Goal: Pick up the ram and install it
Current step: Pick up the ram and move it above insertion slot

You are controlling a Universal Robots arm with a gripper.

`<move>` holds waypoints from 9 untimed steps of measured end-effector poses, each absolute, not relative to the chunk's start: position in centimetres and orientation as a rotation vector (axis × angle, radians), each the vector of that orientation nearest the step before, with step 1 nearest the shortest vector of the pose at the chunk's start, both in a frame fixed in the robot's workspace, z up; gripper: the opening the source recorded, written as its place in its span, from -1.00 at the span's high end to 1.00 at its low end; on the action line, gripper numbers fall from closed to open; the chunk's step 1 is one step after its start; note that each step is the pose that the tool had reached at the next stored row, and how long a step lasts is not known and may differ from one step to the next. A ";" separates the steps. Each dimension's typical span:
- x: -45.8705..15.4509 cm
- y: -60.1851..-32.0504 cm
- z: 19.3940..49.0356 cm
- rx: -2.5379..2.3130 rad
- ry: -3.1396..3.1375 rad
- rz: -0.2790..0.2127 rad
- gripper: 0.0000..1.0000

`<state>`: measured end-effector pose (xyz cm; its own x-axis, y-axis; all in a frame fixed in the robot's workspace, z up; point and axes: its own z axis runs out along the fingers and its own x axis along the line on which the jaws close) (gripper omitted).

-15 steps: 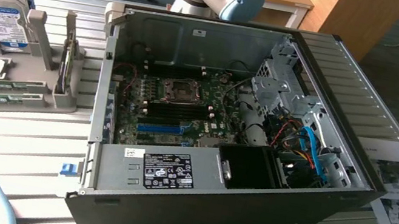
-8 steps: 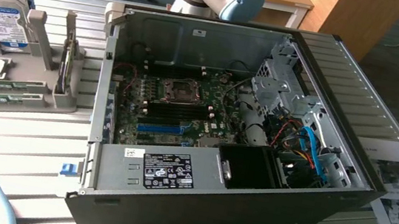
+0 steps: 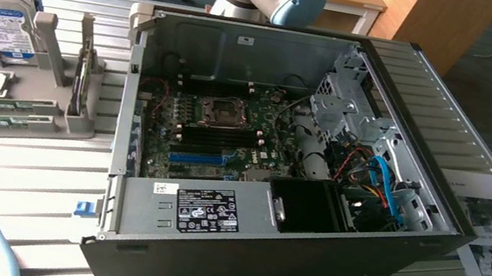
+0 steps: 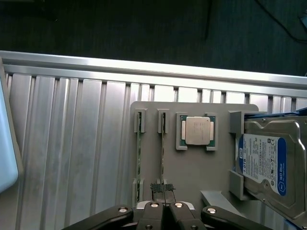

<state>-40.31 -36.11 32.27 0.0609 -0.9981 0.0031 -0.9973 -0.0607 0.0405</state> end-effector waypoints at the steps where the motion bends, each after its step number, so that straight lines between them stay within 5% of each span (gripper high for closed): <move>1: -40.3 -36.1 32.1 2.265 -2.131 -0.040 0.81; 9: -40.4 -36.1 31.3 2.258 -2.138 -0.040 0.81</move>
<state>-40.37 -36.11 31.27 0.0548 -0.9985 0.0032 -0.9977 -0.0546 0.0405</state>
